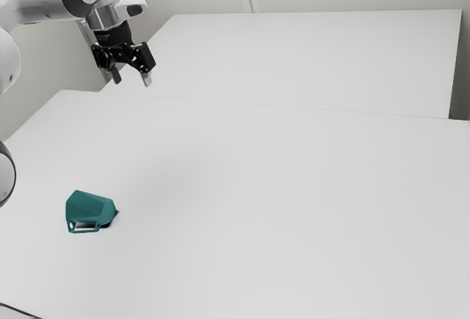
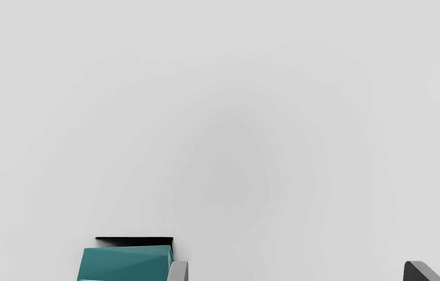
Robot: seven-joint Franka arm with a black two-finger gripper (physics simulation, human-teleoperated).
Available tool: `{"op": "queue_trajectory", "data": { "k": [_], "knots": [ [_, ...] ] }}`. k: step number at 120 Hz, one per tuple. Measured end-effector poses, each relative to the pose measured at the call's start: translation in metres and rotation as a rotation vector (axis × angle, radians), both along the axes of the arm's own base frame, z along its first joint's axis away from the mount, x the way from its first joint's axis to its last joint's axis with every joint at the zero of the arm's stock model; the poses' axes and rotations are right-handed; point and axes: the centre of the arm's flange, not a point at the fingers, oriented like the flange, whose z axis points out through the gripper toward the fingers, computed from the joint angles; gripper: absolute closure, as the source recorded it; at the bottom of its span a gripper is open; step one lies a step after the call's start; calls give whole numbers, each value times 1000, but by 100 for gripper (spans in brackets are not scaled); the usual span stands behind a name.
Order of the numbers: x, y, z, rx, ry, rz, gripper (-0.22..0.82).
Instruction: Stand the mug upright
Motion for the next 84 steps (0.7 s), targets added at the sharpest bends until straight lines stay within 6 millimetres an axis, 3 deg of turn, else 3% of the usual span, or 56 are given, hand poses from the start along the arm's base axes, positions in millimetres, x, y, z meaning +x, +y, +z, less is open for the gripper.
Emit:
{"op": "queue_trajectory", "data": {
  "k": [46,66,84],
  "knots": [
    [-3,0,2,-2,-1,6,0],
    [-35,4,9,-30,7,21,0],
    [-78,37,-6,-141,35,98,0]
  ]
}}
